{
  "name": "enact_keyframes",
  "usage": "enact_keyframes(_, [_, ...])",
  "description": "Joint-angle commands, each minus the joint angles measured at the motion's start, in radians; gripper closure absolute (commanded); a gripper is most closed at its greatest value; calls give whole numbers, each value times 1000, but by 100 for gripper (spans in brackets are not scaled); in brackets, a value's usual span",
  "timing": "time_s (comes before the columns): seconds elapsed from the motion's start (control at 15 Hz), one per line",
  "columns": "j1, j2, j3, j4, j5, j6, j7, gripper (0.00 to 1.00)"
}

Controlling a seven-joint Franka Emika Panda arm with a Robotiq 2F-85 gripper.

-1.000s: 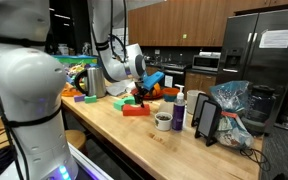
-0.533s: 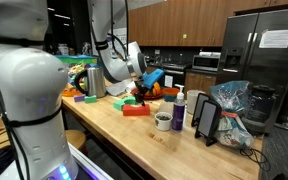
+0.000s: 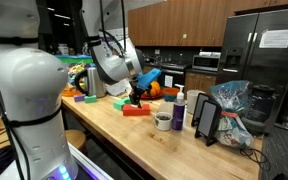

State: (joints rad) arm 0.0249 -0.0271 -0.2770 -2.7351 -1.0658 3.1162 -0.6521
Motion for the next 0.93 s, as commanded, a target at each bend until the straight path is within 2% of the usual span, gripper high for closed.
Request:
enact_keyframes(0.0, [-53, -83, -32, -64, -150, 27, 91, 0])
enact_keyframes(0.2, [-97, -68, -50, -41, -293, 87, 193, 0])
enact_keyframes(0.33, [-120, -65, -61, -38, -350, 132, 237, 0])
enact_keyframes(0.47, [-135, -50, -70, -36, -365, 166, 249, 0])
enact_keyframes(0.53, [-174, -38, -39, -37, -329, 183, 216, 0])
enact_keyframes(0.87, [-207, 23, -23, -20, -316, 227, 222, 0])
